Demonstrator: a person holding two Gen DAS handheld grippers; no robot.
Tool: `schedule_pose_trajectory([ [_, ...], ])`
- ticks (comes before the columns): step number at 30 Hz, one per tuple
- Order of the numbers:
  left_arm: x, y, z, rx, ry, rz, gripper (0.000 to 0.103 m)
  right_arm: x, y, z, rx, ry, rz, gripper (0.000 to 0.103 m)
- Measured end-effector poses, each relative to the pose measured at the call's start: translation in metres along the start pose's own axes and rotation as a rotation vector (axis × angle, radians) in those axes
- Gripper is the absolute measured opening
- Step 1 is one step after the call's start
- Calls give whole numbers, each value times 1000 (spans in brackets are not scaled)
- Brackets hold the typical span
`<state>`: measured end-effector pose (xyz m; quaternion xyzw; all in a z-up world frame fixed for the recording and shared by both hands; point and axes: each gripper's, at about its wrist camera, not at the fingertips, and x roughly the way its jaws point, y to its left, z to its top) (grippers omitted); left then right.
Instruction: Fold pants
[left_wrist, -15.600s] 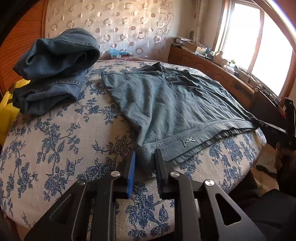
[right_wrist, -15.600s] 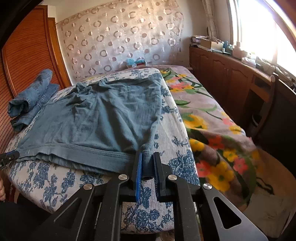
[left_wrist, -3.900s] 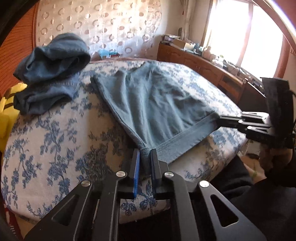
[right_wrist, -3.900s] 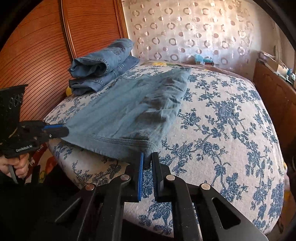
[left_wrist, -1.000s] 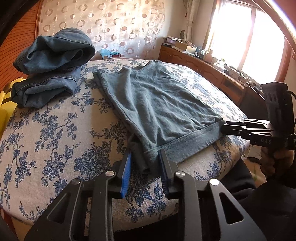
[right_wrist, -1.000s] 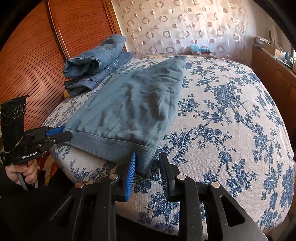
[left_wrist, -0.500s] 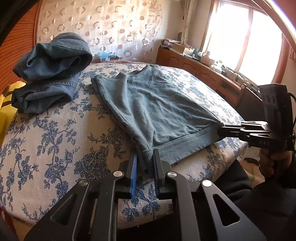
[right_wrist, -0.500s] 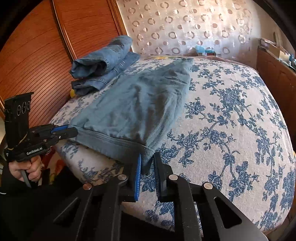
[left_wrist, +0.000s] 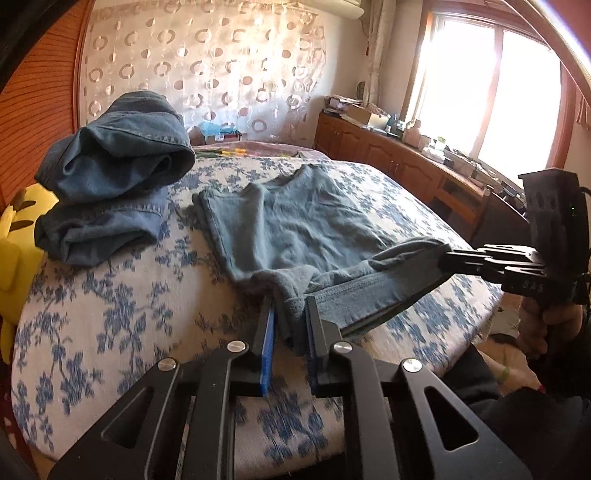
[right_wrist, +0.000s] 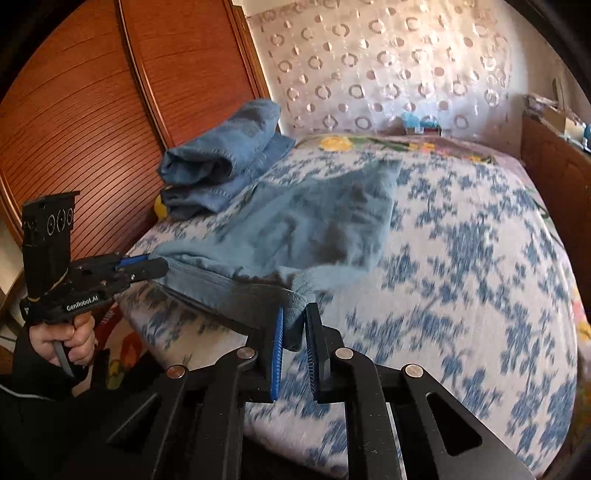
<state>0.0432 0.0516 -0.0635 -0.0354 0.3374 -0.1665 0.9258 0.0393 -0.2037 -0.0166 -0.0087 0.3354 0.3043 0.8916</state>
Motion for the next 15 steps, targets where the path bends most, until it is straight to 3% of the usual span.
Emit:
schedule_pose_trajectory([
  [8,23,9,24,17,-5,34,16,25,3,22,-56,-19,-59,11],
  [15,31,18,58,33,-56,69,16,41,0,54,-82,-69,-81,12],
])
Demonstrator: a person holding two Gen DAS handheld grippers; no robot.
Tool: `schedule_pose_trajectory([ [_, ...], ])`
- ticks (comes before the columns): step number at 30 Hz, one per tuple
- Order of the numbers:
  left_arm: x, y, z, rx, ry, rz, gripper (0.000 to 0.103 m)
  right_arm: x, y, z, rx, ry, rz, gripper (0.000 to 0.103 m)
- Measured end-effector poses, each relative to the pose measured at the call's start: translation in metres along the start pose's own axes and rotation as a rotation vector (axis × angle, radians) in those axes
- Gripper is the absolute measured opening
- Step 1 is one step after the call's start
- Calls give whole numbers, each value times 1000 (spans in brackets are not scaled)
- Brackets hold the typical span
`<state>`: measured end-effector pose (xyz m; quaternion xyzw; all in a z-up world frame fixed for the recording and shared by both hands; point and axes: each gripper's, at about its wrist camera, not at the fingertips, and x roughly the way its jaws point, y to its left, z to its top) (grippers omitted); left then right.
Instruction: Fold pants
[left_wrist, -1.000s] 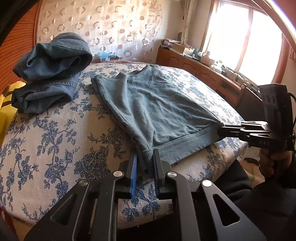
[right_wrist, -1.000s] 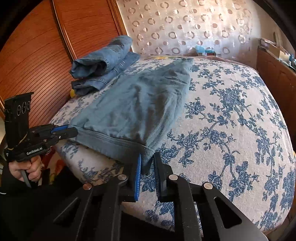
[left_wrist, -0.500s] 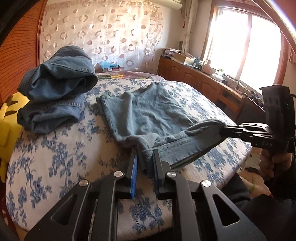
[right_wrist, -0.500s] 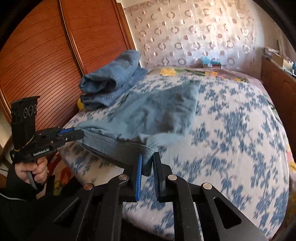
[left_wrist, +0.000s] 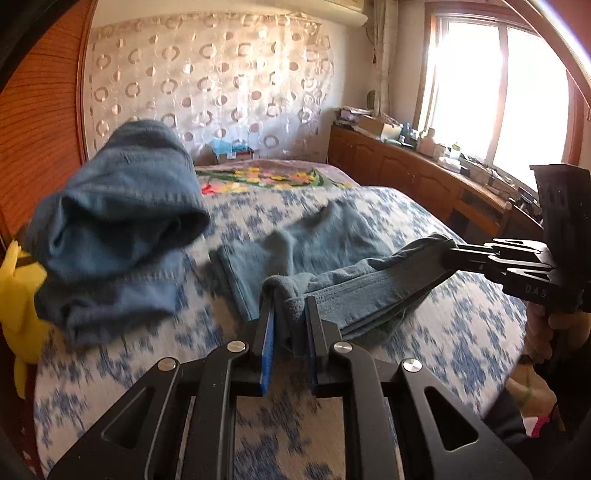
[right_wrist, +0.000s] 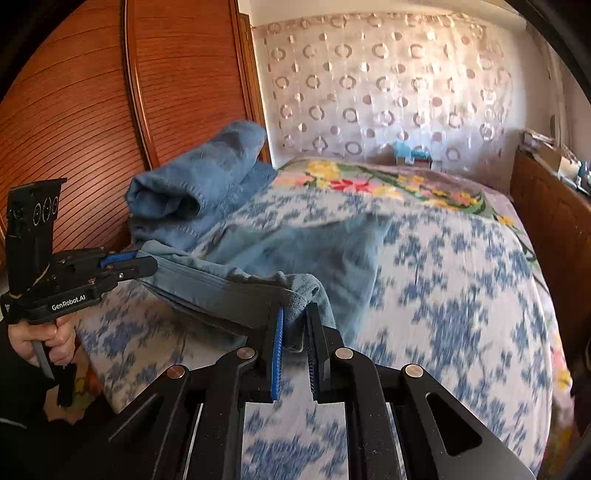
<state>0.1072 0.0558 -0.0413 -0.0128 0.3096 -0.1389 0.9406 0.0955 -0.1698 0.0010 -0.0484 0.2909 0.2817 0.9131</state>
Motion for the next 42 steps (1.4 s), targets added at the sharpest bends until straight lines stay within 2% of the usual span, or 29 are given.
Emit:
schedule_pose_trajectory([
  [7,30,13,7,-9,37,25,16,35,-3,8,-7,43,-28,12],
  [10,39,17,4,-17,71,29,18,41,-4,9,1,60,-35,15],
  [11,40,19,3,-21,76,32,19,42,-6,10,7,58,-43,20],
  [13,41,22,3,-28,81,36,27,38,-11,13,22,39,-54,26],
  [15,40,25,3,-32,80,54,44,37,-21,20,49,19,-58,39],
  [17,39,29,3,-43,74,48,49,41,-29,26,56,16,-57,41],
  [20,39,30,4,-48,76,40,65,60,-39,33,62,45,-64,41],
  [23,37,31,4,-58,61,23,75,87,-50,38,84,91,-68,41],
  [31,35,28,1,-59,49,30,76,134,-57,44,118,199,-35,41],
  [32,35,28,1,-59,50,32,76,135,-57,45,112,197,-40,38],
  [33,35,28,1,-58,51,36,76,136,-56,45,105,201,-35,26],
  [36,36,27,1,-57,53,37,76,137,-61,47,118,215,-4,7],
  [42,36,22,2,-42,54,28,76,110,-77,45,114,172,-47,6],
])
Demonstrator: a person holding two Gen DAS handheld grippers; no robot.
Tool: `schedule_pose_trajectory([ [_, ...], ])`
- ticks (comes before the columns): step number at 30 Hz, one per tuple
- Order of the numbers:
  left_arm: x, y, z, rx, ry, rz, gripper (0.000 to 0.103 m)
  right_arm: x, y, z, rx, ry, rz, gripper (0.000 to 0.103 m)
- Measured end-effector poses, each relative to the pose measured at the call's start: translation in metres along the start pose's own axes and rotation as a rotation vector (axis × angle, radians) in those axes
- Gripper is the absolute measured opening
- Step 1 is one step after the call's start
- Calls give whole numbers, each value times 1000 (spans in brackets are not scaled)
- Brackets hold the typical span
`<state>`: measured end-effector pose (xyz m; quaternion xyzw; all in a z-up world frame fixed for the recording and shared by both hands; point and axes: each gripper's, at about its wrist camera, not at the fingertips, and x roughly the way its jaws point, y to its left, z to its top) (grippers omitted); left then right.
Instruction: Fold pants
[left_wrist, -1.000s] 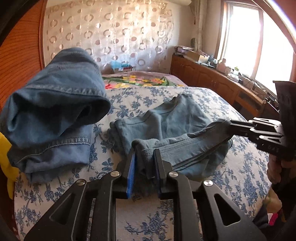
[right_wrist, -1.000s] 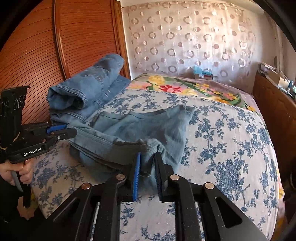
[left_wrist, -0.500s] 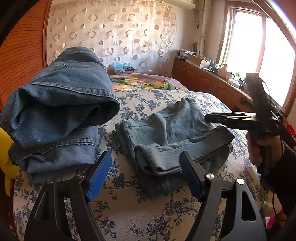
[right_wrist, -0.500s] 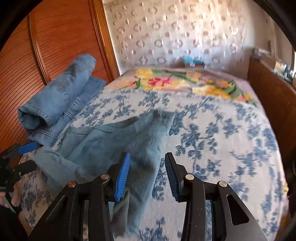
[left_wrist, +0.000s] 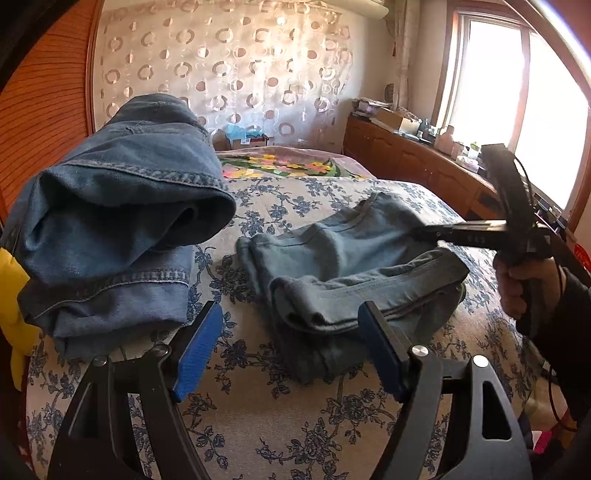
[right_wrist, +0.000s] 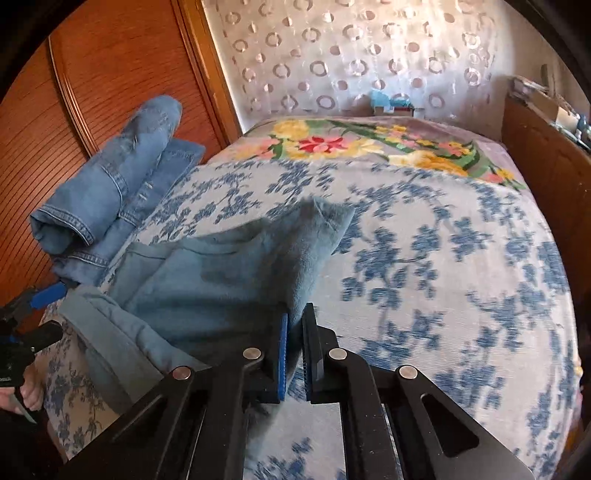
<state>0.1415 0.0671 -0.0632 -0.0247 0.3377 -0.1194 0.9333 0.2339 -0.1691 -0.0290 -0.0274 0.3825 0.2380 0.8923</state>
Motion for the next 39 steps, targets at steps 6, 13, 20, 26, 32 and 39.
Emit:
schedule_pose_trajectory([
  [6,1,-6,3,8,0,-14,76,-16,-25,-1,21,-6,-115,6],
  [13,4,-11,6,33,9,-25,76,-32,-28,-8,27,-32,-121,11],
  [20,8,-21,8,72,15,-34,76,-60,-12,-29,-15,-87,-129,37],
  [26,18,-27,10,106,42,-22,76,-81,2,-56,-78,-103,-119,42],
  [32,31,-32,12,124,70,-16,76,-90,9,-76,-126,-53,-108,43],
  [39,48,-38,16,168,113,11,75,-80,14,-73,-177,-10,-128,43],
])
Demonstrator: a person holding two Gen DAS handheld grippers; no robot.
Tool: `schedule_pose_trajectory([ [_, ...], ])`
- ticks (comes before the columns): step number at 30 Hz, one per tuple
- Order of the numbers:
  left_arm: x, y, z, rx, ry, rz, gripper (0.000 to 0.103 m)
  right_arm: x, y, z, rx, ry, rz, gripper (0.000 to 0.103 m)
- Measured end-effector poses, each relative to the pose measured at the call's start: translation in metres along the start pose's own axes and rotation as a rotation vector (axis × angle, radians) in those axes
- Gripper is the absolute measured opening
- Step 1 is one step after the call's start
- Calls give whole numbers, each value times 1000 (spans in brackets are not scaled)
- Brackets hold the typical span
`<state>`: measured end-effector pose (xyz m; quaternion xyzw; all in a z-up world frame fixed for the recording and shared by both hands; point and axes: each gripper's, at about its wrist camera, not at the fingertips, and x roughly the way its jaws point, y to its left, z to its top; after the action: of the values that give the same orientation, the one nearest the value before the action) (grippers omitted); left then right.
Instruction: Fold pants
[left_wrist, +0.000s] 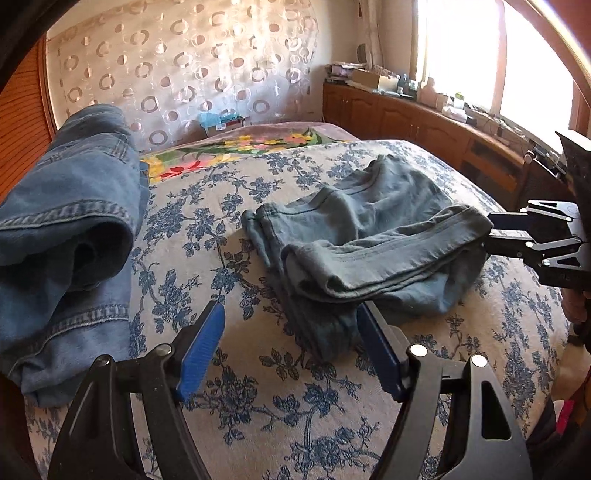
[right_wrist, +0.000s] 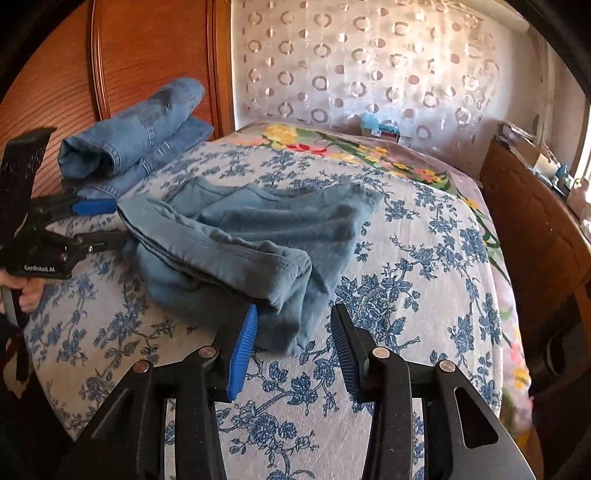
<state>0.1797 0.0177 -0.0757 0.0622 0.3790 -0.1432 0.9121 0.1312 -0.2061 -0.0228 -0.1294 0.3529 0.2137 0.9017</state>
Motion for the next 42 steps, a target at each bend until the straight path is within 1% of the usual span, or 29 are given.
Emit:
schedule_pose_trajectory([
  [7,7,0,12,36,15,5,75,26,0,16,-33,23,11,43],
  [16,23,6,37,48,18,-16,75,43,-18,42,-11,-15,17,43],
  [24,38,15,49,29,36,-57,75,46,-36,42,57,-33,73,43],
  [28,43,18,52,18,43,-81,75,40,-42,40,78,-44,81,43],
  [30,43,18,53,13,43,-97,72,38,-44,40,77,-47,90,46],
  [34,47,16,55,2,51,-120,66,36,-45,37,65,-31,97,47],
  [36,47,15,55,-2,52,-130,60,38,-43,36,51,-18,106,48],
  [42,52,15,52,-1,61,-132,57,42,-38,37,25,-5,125,48],
])
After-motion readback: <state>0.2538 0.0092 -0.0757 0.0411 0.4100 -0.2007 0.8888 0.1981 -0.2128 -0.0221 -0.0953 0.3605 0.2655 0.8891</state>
